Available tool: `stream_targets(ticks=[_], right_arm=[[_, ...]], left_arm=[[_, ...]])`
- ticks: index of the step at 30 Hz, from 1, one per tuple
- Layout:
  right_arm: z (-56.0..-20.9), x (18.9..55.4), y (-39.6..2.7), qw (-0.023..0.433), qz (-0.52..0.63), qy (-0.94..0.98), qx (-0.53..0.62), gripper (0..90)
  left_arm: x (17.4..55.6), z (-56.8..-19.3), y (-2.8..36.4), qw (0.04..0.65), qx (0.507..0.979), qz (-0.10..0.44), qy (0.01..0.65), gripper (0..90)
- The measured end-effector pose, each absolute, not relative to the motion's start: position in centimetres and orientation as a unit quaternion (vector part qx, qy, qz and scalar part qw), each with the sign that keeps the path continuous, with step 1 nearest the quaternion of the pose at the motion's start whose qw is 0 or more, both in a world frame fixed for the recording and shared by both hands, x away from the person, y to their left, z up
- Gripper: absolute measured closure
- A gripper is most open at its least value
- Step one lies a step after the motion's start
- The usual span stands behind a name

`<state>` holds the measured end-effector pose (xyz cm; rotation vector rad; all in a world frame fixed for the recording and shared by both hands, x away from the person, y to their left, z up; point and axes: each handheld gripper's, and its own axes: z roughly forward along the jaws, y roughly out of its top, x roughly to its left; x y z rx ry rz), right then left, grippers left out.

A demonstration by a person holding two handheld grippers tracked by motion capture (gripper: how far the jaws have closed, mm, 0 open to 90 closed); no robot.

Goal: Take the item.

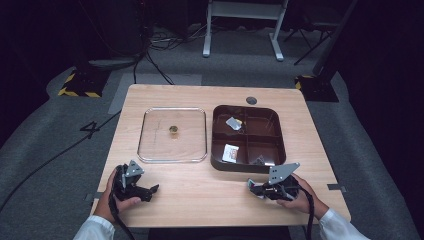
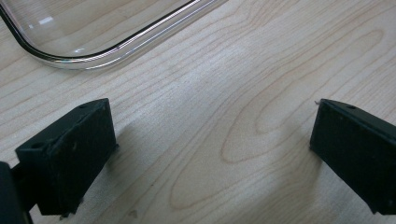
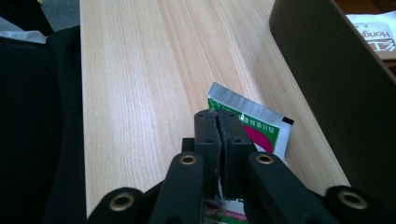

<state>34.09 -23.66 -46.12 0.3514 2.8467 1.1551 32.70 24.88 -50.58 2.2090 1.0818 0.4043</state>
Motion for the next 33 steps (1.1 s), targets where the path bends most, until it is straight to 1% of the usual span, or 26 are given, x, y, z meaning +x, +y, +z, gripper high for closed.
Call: stream_targets(ticks=[2,3,15,16,19,20,21,23,24,25,26,27,28,33], right_arm=[[-46.2,34.1,-23.7,0.027,0.373,0.92,0.117,86.2],[-46.2,34.3,-23.7,0.025,0.376,0.918,0.122,82.7],[-45.9,34.3,-23.9,0.035,0.382,0.915,0.126,75.8],[-45.8,34.3,-23.9,0.038,0.384,0.914,0.127,72.8],[-45.7,34.4,-24.0,0.036,0.383,0.914,0.13,71.7],[-45.8,34.4,-23.9,0.042,0.379,0.916,0.125,68.6],[-45.8,34.4,-23.9,0.045,0.377,0.917,0.126,68.0],[-45.6,34.4,-24.0,0.045,0.377,0.917,0.124,63.3],[-45.6,34.4,-24.0,0.045,0.377,0.917,0.124,63.3],[-45.5,34.4,-24.0,0.049,0.373,0.919,0.119,58.3],[-45.4,34.4,-24.1,0.048,0.373,0.92,0.115,56.3],[-45.4,34.4,-24.1,0.048,0.373,0.92,0.115,56.3],[-45.3,34.3,-24.1,0.055,0.368,0.922,0.108,52.3],[-45.0,34.2,-24.3,0.06,0.364,0.924,0.105,45.7]], left_arm=[[32.7,-50.6,24.9,0.319,0.84,0.154,0.411,0.4],[32.7,-50.6,24.9,0.319,0.84,0.154,0.411,0.4],[32.7,-50.6,24.9,0.319,0.84,0.154,0.411,0.4],[32.7,-50.6,24.9,0.319,0.84,0.154,0.411,0.4],[32.7,-50.6,24.9,0.319,0.84,0.154,0.411,0.4],[32.7,-50.6,24.9,0.319,0.84,0.154,0.411,0.4],[32.7,-50.6,24.9,0.319,0.84,0.154,0.411,0.4],[32.7,-50.6,24.9,0.319,0.84,0.154,0.411,0.4],[32.7,-50.6,24.9,0.319,0.84,0.154,0.411,0.4],[32.7,-50.6,24.9,0.319,0.84,0.154,0.411,0.4],[32.7,-50.6,24.9,0.319,0.84,0.154,0.411,0.4],[32.7,-50.6,24.9,0.319,0.84,0.154,0.411,0.4],[32.7,-50.6,24.9,0.319,0.84,0.154,0.411,0.4],[32.7,-50.6,24.9,0.319,0.84,0.154,0.411,0.4]])
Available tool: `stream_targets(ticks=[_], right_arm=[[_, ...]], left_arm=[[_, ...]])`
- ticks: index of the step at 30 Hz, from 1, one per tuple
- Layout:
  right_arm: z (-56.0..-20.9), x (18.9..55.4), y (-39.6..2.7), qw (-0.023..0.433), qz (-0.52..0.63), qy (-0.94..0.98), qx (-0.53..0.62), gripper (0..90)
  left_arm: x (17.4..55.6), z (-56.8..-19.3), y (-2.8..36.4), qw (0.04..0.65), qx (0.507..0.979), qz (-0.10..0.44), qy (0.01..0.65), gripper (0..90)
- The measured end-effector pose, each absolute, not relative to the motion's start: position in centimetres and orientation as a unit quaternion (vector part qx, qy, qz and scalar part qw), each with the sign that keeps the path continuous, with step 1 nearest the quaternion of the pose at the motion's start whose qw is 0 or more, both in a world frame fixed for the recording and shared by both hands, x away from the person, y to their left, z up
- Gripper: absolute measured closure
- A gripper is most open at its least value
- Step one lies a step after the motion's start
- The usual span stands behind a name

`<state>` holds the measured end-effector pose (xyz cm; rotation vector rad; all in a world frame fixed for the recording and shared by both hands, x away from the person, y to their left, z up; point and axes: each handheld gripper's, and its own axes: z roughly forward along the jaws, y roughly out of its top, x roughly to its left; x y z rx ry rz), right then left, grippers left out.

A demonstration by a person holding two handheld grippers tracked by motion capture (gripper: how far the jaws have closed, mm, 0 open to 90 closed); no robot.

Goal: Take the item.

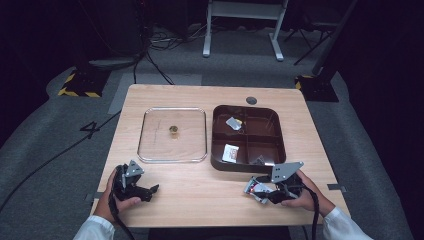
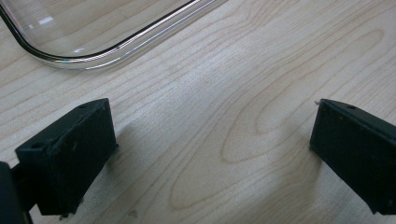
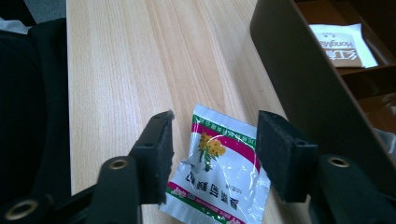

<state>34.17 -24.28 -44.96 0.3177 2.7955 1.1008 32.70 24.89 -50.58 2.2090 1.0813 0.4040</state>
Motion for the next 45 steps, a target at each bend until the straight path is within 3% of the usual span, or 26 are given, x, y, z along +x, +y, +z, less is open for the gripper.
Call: stream_targets(ticks=[2,14,34,45], right_arm=[[-44.6,34.1,-24.7,0.064,0.366,0.923,0.099,40.5],[-43.5,33.6,-26.8,0.097,0.37,0.918,0.106,29.2],[-44.4,34.0,-31.0,0.158,0.343,0.91,0.173,24.9],[-45.9,34.6,-33.3,0.167,0.331,0.903,0.215,24.7]], left_arm=[[32.7,-50.6,24.9,0.319,0.84,0.153,0.411,0.4],[32.7,-50.6,24.9,0.319,0.84,0.154,0.411,0.4],[32.7,-50.6,24.9,0.319,0.84,0.154,0.411,0.4],[32.7,-50.6,24.9,0.319,0.84,0.154,0.411,0.4]])
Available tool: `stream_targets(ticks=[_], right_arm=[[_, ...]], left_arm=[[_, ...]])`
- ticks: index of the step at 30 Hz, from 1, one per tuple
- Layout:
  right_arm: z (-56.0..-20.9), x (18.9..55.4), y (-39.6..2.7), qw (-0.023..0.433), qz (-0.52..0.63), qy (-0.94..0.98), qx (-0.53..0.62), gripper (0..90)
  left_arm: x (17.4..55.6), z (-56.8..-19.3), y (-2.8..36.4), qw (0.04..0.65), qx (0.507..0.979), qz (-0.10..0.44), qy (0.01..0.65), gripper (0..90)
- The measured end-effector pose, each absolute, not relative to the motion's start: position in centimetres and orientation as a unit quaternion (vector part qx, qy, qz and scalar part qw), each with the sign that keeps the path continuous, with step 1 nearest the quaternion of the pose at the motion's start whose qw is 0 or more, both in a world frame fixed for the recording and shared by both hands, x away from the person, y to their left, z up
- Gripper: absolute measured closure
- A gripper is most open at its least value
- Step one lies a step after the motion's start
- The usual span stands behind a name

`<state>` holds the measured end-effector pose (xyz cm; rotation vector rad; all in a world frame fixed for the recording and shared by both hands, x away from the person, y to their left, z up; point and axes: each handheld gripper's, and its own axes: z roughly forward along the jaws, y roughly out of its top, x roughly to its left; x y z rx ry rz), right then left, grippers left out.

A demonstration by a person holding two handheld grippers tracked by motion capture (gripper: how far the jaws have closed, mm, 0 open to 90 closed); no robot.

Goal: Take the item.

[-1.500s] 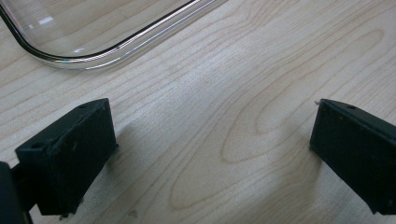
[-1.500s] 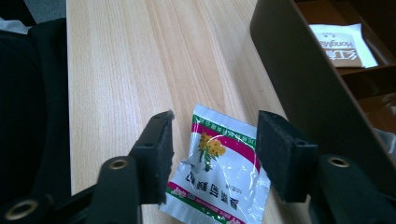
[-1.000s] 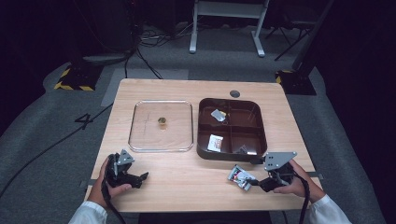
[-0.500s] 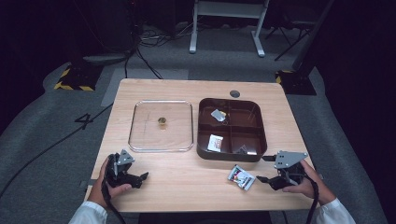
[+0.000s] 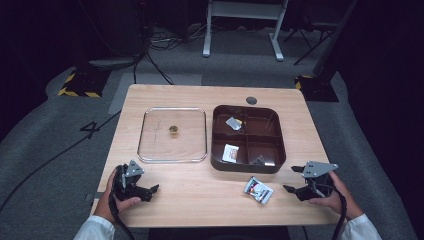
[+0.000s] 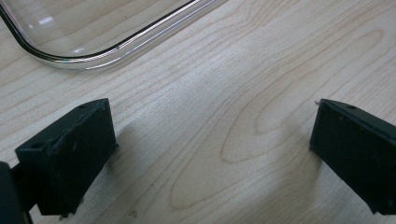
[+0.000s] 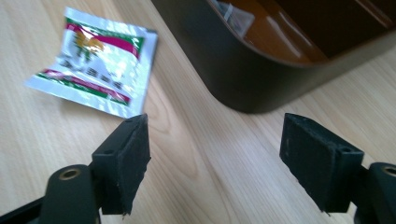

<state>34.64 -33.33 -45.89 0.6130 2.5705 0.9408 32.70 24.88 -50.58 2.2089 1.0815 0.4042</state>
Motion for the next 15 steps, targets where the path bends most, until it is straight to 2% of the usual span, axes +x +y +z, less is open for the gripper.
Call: stream_targets(ticks=[7,9,15], right_arm=[[-45.9,34.7,-33.4,0.168,0.331,0.903,0.216,24.7],[-47.8,35.8,-36.2,0.18,0.326,0.884,0.282,23.0],[-48.8,36.1,-37.9,0.179,0.338,0.865,0.325,22.6]], left_arm=[[32.7,-50.6,24.9,0.319,0.84,0.154,0.411,0.4],[32.7,-50.6,24.9,0.319,0.84,0.154,0.411,0.3],[32.7,-50.6,24.9,0.319,0.84,0.154,0.411,0.4]])
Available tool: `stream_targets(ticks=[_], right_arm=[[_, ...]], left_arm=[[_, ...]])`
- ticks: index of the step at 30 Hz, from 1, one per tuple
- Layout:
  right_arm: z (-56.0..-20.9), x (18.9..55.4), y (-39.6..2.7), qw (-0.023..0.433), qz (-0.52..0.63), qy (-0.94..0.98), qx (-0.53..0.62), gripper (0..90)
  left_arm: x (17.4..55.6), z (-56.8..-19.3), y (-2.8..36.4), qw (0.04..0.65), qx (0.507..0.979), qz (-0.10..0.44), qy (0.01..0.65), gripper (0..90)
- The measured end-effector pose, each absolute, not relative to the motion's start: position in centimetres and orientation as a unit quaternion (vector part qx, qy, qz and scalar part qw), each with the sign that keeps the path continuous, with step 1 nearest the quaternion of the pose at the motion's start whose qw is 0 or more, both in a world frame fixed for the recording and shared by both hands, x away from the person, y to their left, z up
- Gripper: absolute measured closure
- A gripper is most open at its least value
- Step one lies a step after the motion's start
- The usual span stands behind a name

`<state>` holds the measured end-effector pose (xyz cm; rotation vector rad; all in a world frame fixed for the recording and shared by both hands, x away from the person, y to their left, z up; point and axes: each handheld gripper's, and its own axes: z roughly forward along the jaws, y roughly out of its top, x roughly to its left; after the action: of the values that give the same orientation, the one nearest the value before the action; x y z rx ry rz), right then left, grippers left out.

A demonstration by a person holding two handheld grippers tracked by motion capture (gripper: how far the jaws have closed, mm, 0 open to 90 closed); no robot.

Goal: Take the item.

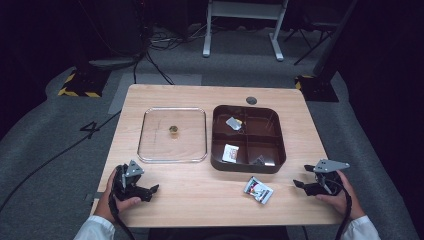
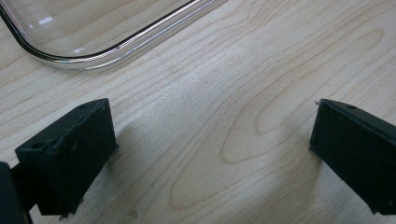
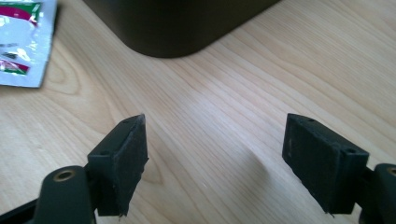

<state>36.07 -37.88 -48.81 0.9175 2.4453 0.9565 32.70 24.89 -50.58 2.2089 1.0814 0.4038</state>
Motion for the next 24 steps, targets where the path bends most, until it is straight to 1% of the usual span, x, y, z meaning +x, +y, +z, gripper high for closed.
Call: stream_targets(ticks=[9,12,24], right_arm=[[-49.9,35.8,-39.8,0.178,0.349,0.842,0.372,19.9],[-50.3,35.5,-40.4,0.17,0.366,0.83,0.384,19.5],[-50.4,35.1,-40.4,0.18,0.366,0.827,0.388,19.6]], left_arm=[[32.7,-50.6,24.9,0.319,0.84,0.154,0.411,0.4],[32.7,-50.6,24.9,0.319,0.84,0.154,0.411,0.4],[32.7,-50.6,24.9,0.319,0.84,0.154,0.411,0.3]])
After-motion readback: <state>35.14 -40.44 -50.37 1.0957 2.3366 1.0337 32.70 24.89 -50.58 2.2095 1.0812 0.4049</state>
